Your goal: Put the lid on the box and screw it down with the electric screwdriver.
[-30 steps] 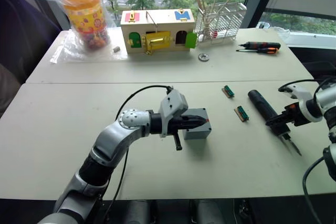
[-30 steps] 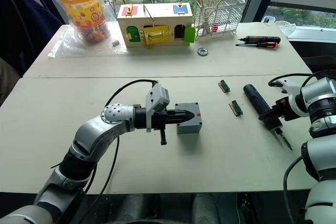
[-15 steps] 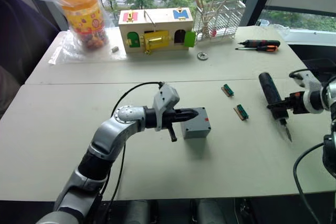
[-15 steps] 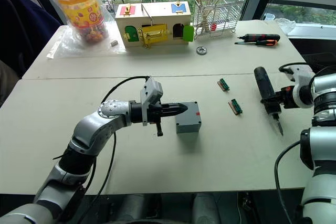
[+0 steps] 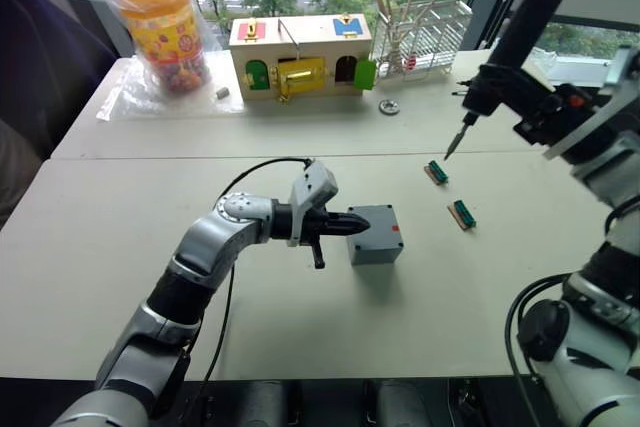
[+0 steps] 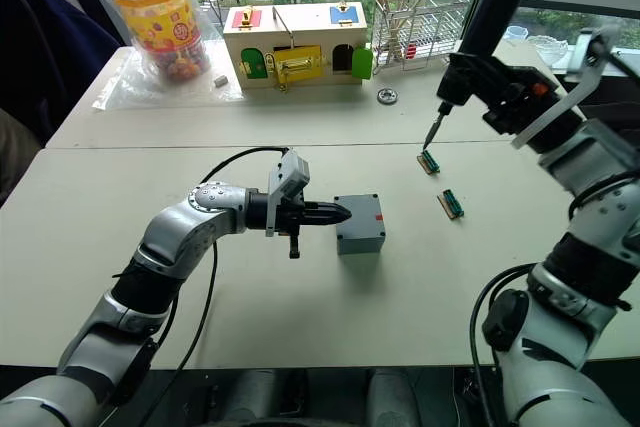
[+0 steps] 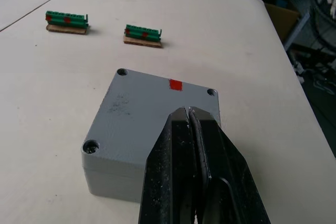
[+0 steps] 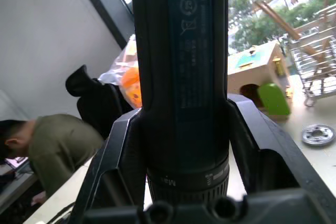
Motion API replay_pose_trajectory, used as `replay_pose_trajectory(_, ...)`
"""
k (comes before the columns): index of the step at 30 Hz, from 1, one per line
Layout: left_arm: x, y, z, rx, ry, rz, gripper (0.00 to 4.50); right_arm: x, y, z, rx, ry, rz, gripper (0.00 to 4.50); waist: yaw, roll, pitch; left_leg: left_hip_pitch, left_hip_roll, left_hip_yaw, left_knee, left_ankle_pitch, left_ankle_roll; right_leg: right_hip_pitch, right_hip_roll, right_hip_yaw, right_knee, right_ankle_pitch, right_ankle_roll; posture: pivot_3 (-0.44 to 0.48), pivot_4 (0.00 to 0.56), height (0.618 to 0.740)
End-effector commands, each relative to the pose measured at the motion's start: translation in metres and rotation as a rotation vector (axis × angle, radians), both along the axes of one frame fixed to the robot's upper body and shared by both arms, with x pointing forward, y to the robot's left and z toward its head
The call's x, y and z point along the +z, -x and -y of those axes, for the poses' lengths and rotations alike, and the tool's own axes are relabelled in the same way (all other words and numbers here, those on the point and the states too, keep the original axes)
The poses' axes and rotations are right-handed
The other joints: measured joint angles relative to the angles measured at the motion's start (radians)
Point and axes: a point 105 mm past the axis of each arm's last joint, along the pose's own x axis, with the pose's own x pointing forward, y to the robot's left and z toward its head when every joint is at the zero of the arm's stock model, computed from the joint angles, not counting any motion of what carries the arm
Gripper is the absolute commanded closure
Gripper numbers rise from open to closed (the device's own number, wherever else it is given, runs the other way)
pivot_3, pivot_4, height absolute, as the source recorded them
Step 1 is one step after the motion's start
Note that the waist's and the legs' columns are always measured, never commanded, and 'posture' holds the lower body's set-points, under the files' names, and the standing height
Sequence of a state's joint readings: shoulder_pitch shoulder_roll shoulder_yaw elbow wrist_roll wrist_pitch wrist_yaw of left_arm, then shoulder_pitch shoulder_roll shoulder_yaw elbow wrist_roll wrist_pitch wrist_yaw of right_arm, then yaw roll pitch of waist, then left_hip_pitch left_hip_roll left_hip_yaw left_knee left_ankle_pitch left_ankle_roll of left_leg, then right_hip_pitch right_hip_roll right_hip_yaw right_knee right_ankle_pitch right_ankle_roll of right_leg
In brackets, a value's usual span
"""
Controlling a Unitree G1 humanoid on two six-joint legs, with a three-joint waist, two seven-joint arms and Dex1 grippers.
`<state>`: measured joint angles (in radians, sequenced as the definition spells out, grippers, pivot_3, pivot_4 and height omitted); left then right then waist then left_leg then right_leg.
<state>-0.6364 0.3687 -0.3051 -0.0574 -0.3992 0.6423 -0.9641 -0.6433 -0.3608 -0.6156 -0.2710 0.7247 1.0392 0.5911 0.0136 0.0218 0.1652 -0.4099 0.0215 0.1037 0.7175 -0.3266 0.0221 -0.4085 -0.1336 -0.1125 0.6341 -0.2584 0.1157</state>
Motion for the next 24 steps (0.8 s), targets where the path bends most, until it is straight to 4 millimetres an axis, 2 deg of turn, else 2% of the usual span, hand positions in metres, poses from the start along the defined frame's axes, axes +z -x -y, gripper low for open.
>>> replay_pose_trajectory(1, 0.003, -0.001, 0.001, -0.019, -0.028, 0.041, 4.5, 0.007, 0.016, -0.023, -0.004, 0.038, 0.122, 2.71, 0.001, 0.0, 0.0, 0.0, -0.001, 0.0, 0.0, 0.0, 0.0, 0.0, 0.0, 0.0, 0.0, 0.0, 0.0, 0.0, 0.15, 0.708)
replay_pose_trajectory(6, -0.001, -0.004, 0.005, -0.028, -0.06, 0.055, 4.5, -0.013, 0.015, -0.036, -0.001, 0.046, 0.101, 2.71, -0.001, 0.0, 0.0, 0.0, -0.002, 0.0, -0.002, 0.0, 0.0, 0.0, 0.0, 0.0, 0.0, 0.0, 0.0, 0.0, 0.15, 0.708)
replay_pose_trajectory(13, -0.005, -0.007, 0.013, -0.036, -0.077, 0.067, 4.5, -0.032, 0.006, -0.032, -0.04, 0.125, 0.096, 2.71, -0.003, 0.0, 0.0, 0.0, -0.002, -0.001, -0.002, 0.0, 0.0, 0.0, 0.0, 0.0, 0.0, 0.0, 0.0, 0.0, 0.15, 0.708)
replay_pose_trajectory(24, -0.005, -0.007, 0.009, -0.027, -0.081, 0.067, 4.5, -0.042, -0.006, -0.035, -0.058, 0.131, 0.095, 2.71, -0.003, 0.0, 0.0, 0.0, -0.002, -0.001, -0.002, 0.0, 0.0, 0.0, 0.0, 0.0, 0.0, 0.0, 0.0, 0.0, 0.15, 0.708)
